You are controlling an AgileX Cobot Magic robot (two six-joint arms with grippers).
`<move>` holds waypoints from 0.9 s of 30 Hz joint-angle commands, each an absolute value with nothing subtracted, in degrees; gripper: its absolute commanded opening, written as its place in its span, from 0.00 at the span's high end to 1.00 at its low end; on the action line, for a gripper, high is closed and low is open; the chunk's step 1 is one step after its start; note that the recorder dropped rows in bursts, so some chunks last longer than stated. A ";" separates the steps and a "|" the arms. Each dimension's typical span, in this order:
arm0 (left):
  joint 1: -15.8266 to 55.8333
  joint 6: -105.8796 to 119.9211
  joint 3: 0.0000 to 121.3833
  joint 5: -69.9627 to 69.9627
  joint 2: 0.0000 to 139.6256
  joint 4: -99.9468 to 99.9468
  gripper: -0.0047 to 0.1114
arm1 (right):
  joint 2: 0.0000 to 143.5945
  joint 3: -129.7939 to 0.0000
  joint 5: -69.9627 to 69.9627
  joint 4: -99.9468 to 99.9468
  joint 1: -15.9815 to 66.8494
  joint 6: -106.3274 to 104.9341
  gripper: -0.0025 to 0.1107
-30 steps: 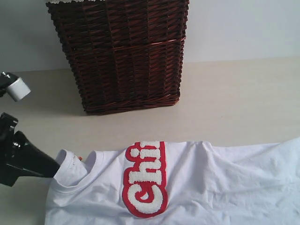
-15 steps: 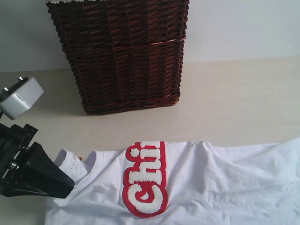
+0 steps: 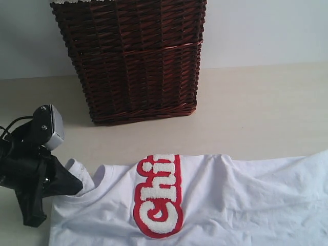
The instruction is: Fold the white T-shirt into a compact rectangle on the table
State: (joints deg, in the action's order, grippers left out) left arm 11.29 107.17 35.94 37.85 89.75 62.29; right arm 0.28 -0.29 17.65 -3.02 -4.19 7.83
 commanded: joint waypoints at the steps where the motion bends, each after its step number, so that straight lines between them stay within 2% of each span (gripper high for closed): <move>1: 11.45 119.80 35.96 26.94 93.06 70.50 0.96 | 0.00 0.00 17.01 -3.00 -4.00 7.35 0.57; 11: 11.45 120.19 41.31 16.52 101.08 83.01 0.96 | 0.00 0.00 17.01 -3.00 -4.00 7.35 0.57; 15: 11.45 117.84 42.67 14.75 99.55 83.73 0.96 | 0.00 0.00 17.01 -3.00 -4.00 7.35 0.57; 17: 11.31 113.13 41.74 17.98 95.66 81.81 0.96 | 0.00 0.00 17.01 -3.00 -4.00 7.35 0.57; 20: 10.63 109.41 39.61 35.37 88.99 73.74 0.96 | 0.00 0.00 17.01 -3.00 -4.00 7.35 0.57; 23: 11.85 114.36 36.94 49.32 88.64 67.27 0.96 | 0.00 0.00 17.01 -3.00 -4.00 7.35 0.57; 27: 14.58 120.26 34.33 39.68 93.15 66.20 0.96 | 0.00 0.00 17.01 -3.00 -4.00 7.35 0.57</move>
